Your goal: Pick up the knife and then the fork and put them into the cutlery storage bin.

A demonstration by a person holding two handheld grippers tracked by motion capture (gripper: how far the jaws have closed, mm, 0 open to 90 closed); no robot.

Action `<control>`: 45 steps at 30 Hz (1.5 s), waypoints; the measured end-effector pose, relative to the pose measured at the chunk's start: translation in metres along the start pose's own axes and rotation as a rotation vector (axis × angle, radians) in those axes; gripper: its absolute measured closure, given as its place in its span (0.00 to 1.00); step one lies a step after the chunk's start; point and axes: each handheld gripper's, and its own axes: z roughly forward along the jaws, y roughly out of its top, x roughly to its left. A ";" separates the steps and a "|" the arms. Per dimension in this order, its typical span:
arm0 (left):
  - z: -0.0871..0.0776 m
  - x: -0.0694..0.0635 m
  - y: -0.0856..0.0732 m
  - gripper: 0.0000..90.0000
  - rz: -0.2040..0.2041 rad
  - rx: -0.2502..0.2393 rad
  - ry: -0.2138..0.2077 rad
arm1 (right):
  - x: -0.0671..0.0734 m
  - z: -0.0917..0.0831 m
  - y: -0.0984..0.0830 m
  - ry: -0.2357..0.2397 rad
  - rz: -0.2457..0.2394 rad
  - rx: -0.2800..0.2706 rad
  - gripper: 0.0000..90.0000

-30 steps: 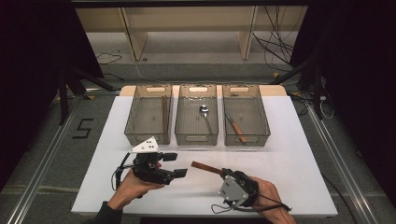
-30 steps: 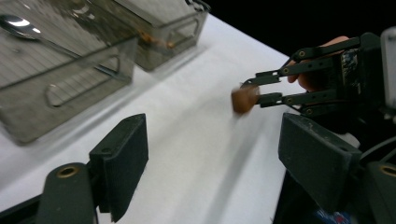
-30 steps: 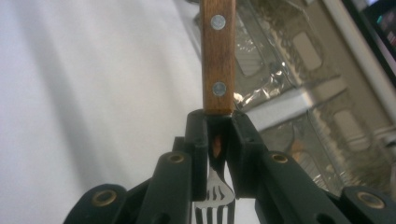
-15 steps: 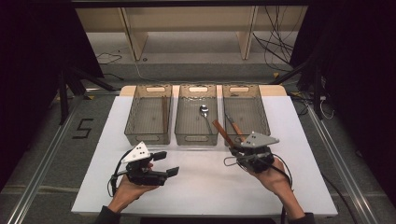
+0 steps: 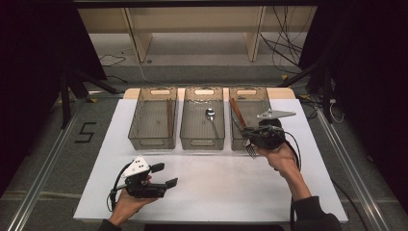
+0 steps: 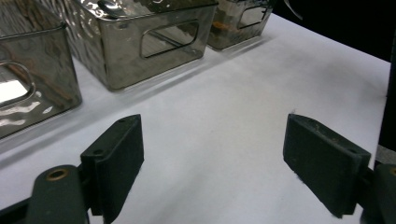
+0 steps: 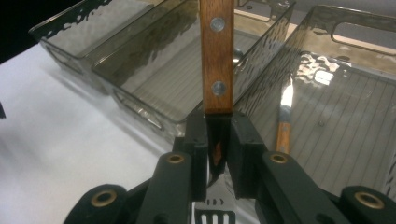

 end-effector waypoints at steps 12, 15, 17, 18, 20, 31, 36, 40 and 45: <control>-0.005 0.000 -0.005 0.21 0.003 -0.031 0.015 | -0.022 0.016 0.025 -0.015 0.076 0.016 0.89; -0.006 0.001 -0.005 0.21 -0.006 -0.037 0.017 | -0.026 0.020 0.031 -0.029 0.085 0.021 0.89; -0.007 0.002 -0.005 0.21 -0.005 -0.038 0.017 | -0.029 0.022 0.035 -0.035 0.096 0.019 0.89; -0.007 0.002 -0.005 0.21 -0.008 -0.042 0.018 | -0.031 0.023 0.036 -0.040 0.101 0.022 0.89; -0.007 0.002 -0.005 0.21 -0.010 -0.046 0.018 | -0.034 0.026 0.039 -0.052 0.107 0.024 0.89; -0.007 0.002 -0.005 0.21 -0.010 -0.053 0.018 | -0.056 0.040 0.045 -0.113 0.157 0.051 0.89; -0.006 0.001 -0.005 0.21 -0.004 -0.049 0.015 | -0.062 0.044 0.045 -0.137 0.171 0.061 0.89; -0.007 0.001 -0.005 0.21 -0.004 -0.053 0.015 | -0.067 0.049 0.045 -0.154 0.179 0.075 0.89; -0.007 0.001 -0.005 0.21 -0.004 -0.051 0.015 | -0.068 0.054 0.044 -0.168 0.177 0.092 0.89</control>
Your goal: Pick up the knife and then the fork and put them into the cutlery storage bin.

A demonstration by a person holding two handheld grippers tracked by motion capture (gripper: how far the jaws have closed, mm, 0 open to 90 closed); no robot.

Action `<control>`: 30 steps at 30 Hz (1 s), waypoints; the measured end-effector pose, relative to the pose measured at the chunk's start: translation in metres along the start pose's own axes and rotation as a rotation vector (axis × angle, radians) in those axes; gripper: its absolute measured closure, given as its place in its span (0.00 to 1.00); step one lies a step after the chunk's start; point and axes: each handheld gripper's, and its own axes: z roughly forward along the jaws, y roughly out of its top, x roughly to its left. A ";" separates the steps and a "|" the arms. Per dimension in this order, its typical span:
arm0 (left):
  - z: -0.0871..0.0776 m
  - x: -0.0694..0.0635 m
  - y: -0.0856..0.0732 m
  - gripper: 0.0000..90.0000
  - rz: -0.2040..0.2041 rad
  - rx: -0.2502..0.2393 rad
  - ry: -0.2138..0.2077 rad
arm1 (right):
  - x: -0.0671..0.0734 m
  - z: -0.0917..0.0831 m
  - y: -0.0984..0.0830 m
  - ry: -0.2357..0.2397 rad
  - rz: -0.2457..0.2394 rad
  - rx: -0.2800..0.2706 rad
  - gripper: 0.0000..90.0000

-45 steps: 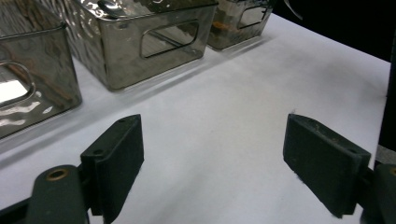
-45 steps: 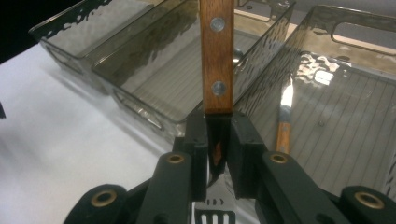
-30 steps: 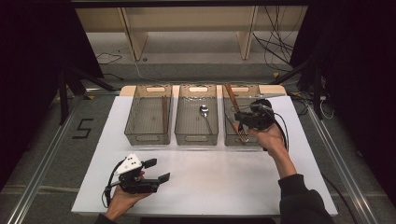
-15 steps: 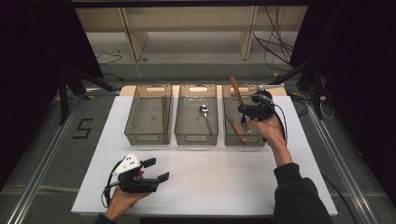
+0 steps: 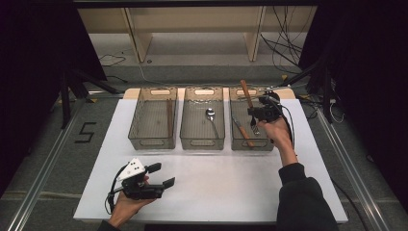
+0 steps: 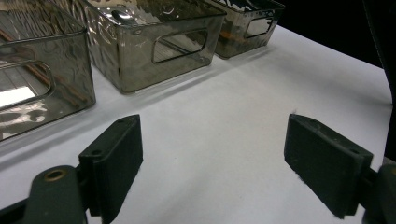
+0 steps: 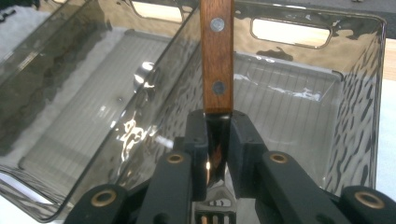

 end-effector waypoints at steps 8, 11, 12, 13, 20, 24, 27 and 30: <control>0.000 0.000 0.000 0.21 -0.001 0.000 0.000 | -0.003 0.007 -0.003 -0.023 -0.006 0.028 0.89; 0.000 0.000 0.000 0.21 0.000 -0.001 0.001 | -0.003 0.008 -0.004 -0.030 -0.012 0.034 0.89; 0.000 0.000 0.000 0.21 0.000 0.000 0.001 | -0.003 0.009 -0.004 -0.031 -0.013 0.036 0.89; 0.000 0.000 0.000 0.21 -0.001 -0.001 0.001 | -0.003 0.009 -0.004 -0.032 -0.012 0.037 0.89; 0.001 -0.001 0.000 0.21 -0.001 0.002 -0.001 | -0.003 0.013 -0.005 -0.054 -0.028 0.052 0.89; 0.001 -0.001 0.000 0.21 0.000 0.002 -0.002 | -0.003 0.018 -0.007 -0.063 -0.029 0.073 0.89; 0.001 0.000 0.000 0.21 -0.002 0.002 -0.002 | -0.003 0.021 -0.008 -0.066 -0.027 0.085 0.89; 0.001 -0.001 0.000 0.21 -0.001 0.002 -0.003 | -0.003 0.024 -0.010 -0.070 -0.021 0.102 0.88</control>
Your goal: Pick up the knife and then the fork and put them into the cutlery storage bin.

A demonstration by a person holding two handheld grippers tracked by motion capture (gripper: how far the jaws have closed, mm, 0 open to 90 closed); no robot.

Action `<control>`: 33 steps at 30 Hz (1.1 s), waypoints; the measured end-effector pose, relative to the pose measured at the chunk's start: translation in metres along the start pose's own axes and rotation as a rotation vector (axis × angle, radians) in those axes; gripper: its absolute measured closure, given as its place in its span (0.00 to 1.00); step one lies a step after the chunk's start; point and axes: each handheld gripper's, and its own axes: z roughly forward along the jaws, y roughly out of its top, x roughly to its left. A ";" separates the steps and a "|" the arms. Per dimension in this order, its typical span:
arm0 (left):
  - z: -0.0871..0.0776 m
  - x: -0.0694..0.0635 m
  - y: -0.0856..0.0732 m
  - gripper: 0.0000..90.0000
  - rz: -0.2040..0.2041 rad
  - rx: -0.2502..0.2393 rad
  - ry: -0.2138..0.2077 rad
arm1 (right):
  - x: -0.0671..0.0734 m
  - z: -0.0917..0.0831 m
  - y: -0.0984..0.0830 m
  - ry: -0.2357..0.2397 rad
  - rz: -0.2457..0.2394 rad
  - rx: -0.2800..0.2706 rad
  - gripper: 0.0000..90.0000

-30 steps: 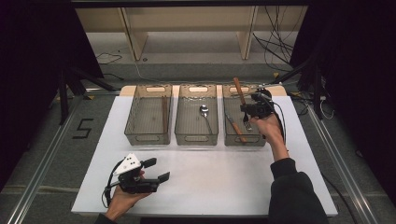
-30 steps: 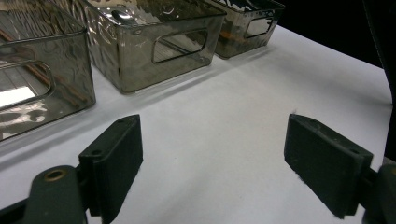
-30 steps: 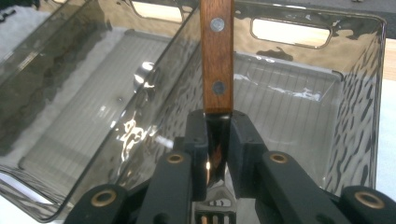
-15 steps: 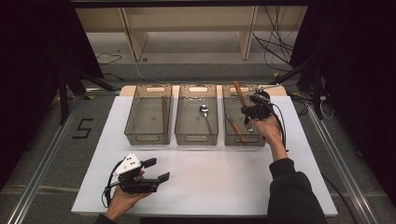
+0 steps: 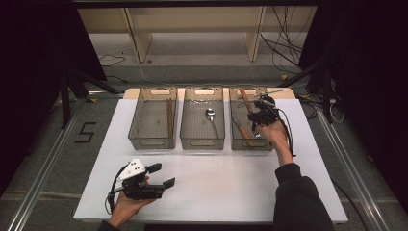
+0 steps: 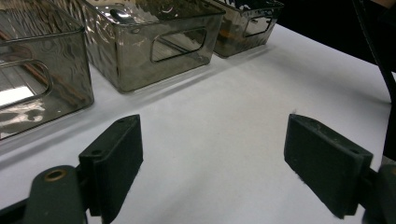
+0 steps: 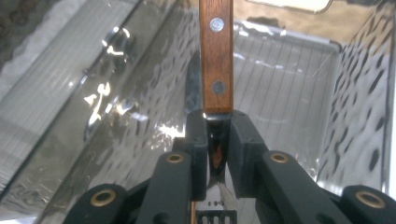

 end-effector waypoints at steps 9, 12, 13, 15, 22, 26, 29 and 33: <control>0.001 0.000 0.000 0.21 -0.002 0.002 -0.002 | -0.001 0.001 -0.003 0.014 0.017 0.005 0.80; 0.001 0.000 0.000 0.21 0.000 0.003 -0.003 | 0.000 -0.004 -0.001 0.027 0.006 -0.004 0.76; 0.001 0.000 0.000 0.21 -0.001 0.003 -0.002 | 0.001 -0.006 -0.001 0.030 0.005 -0.010 0.75; 0.001 0.000 0.000 0.21 -0.001 0.002 -0.003 | 0.003 -0.009 -0.002 0.043 -0.003 -0.018 0.69; 0.000 0.001 0.000 0.21 -0.005 0.003 0.000 | 0.023 -0.029 -0.012 0.100 -0.063 -0.109 0.51; 0.000 0.000 0.000 0.21 -0.003 0.002 0.001 | 0.037 -0.044 -0.025 0.150 -0.090 -0.170 0.45; 0.000 0.001 0.000 0.22 -0.002 0.003 0.001 | 0.047 -0.056 -0.039 0.195 -0.109 -0.218 0.43; 0.000 0.001 -0.001 0.21 -0.002 0.006 0.001 | 0.057 -0.070 -0.057 0.245 -0.131 -0.265 0.40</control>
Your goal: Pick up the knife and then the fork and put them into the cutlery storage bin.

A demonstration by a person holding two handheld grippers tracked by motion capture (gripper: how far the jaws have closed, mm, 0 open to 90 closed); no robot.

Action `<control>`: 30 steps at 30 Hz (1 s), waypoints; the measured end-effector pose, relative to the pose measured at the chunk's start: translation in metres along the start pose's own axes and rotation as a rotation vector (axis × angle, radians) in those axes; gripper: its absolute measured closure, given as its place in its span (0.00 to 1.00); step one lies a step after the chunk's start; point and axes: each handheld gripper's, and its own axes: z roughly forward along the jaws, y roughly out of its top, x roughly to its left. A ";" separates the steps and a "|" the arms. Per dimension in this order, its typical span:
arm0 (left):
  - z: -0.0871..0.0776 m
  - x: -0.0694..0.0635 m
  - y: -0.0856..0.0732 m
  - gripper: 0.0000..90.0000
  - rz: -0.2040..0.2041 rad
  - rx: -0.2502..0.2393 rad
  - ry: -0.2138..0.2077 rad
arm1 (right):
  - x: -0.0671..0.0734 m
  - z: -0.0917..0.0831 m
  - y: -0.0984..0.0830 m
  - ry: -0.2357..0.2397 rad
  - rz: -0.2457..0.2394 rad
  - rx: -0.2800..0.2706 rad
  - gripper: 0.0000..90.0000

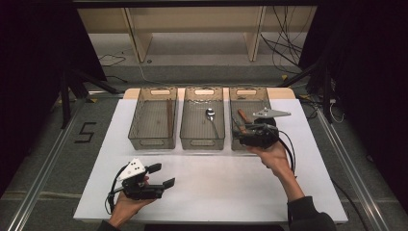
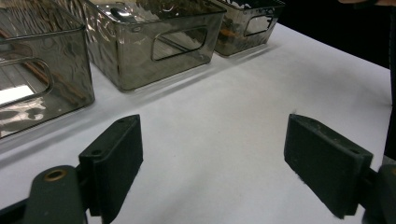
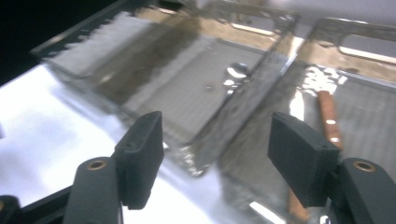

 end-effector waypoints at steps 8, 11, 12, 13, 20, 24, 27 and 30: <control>0.000 0.001 0.000 0.21 -0.004 -0.001 0.000 | 0.021 -0.026 -0.033 0.085 -0.029 -0.100 0.35; 0.000 0.001 0.000 0.22 -0.006 0.000 -0.002 | 0.024 -0.031 -0.044 0.106 -0.013 -0.118 0.34; 0.000 0.001 0.000 0.21 -0.007 0.000 -0.002 | 0.025 -0.033 -0.048 0.114 -0.010 -0.128 0.34; 0.000 0.001 -0.001 0.22 -0.009 -0.002 -0.003 | 0.025 -0.035 -0.052 0.119 -0.009 -0.134 0.34; 0.000 0.002 0.000 0.21 -0.008 0.000 -0.009 | 0.031 -0.044 -0.074 0.135 -0.021 -0.154 0.31; 0.000 0.001 0.000 0.21 -0.013 0.000 -0.017 | 0.034 -0.046 -0.087 0.133 -0.025 -0.154 0.27; 0.000 0.001 0.000 0.21 -0.014 0.002 -0.021 | 0.036 -0.047 -0.098 0.121 -0.043 -0.154 0.26; -0.001 0.000 0.000 0.21 -0.011 0.007 -0.026 | 0.036 -0.048 -0.107 0.128 -0.035 -0.157 0.26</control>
